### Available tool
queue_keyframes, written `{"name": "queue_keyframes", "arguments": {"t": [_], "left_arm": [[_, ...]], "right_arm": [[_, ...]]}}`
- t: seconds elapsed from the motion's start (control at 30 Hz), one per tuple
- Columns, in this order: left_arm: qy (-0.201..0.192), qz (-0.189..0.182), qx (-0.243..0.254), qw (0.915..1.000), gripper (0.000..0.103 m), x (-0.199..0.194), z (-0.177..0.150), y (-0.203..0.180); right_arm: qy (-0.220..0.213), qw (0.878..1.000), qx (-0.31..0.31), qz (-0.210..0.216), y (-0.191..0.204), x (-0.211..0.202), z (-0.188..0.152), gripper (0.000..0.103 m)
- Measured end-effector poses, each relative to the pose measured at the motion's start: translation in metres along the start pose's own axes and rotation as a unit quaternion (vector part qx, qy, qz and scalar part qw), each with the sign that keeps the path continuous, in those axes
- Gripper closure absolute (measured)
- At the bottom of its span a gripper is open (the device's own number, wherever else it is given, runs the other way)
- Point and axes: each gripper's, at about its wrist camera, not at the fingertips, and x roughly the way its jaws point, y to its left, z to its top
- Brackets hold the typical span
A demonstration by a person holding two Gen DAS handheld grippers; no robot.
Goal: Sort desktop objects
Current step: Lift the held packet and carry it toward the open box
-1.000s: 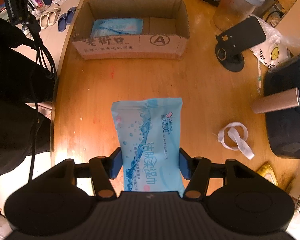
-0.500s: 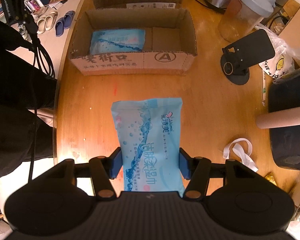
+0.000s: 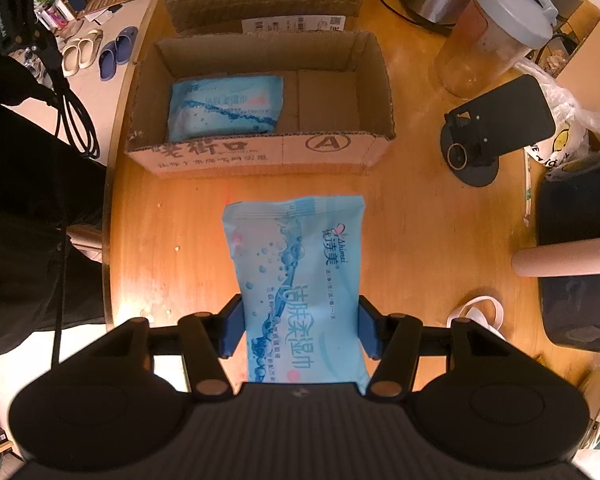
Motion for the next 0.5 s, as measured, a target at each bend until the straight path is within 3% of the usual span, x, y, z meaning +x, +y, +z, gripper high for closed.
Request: {"name": "queue_keyframes", "arguments": {"t": [0.5], "left_arm": [[0.001, -0.006, -0.001, 1.0000, 0.000, -0.002, 0.005, 0.034]], "right_arm": [[0.004, 1.000, -0.007, -0.004, 0.003, 0.003, 0.041, 0.043]]}}
